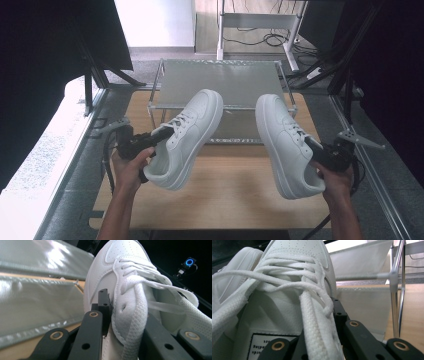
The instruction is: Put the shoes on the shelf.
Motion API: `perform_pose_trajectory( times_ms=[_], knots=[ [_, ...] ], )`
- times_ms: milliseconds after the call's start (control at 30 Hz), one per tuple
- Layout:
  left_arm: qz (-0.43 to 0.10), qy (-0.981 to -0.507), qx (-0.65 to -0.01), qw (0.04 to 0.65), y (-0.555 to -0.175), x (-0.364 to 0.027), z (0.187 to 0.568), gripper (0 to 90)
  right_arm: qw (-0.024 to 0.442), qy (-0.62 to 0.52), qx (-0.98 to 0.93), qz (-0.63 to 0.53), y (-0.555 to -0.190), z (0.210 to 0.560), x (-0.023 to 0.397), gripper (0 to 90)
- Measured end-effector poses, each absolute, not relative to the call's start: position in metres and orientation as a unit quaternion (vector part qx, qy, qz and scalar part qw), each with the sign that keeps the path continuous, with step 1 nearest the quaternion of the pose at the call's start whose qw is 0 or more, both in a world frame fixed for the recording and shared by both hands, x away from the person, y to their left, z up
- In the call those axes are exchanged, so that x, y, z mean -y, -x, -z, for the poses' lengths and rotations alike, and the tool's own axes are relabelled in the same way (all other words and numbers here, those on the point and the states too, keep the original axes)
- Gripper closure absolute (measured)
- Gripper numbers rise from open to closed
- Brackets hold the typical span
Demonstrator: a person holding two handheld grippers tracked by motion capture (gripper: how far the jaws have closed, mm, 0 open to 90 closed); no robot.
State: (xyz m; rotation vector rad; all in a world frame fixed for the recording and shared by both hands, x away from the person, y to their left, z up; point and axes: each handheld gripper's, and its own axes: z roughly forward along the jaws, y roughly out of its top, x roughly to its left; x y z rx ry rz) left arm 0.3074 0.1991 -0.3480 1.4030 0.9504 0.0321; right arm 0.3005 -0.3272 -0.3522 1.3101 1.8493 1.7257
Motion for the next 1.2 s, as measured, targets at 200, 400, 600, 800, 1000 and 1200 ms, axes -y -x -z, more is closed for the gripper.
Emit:
perform_pose_trajectory(
  times_ms=[200,400,600,800,1000,1200],
  knots=[
    [-0.009,-0.619,-0.411,0.669,-0.32,-0.194,0.333,81.5,0.151,-0.448,-0.645,-0.6,-0.316,0.332,0.324,88.2],
    [-0.012,-0.624,-0.407,0.667,-0.332,-0.188,0.322,81.4,0.154,-0.438,-0.653,-0.598,-0.331,0.308,0.317,88.2],
    [-0.003,-0.62,-0.41,0.669,-0.341,-0.185,0.317,81.5,0.151,-0.437,-0.653,-0.599,-0.341,0.297,0.312,88.2],
    [-0.013,-0.616,-0.414,0.67,-0.349,-0.183,0.309,81.5,0.153,-0.439,-0.658,-0.593,-0.353,0.288,0.304,88.1],
    [-0.023,-0.623,-0.417,0.662,-0.359,-0.181,0.3,81.4,0.155,-0.443,-0.66,-0.586,-0.364,0.283,0.299,88.1],
    [-0.017,-0.616,-0.425,0.663,-0.369,-0.18,0.296,81.4,0.149,-0.45,-0.658,-0.585,-0.374,0.279,0.294,88.1]
  ],
)
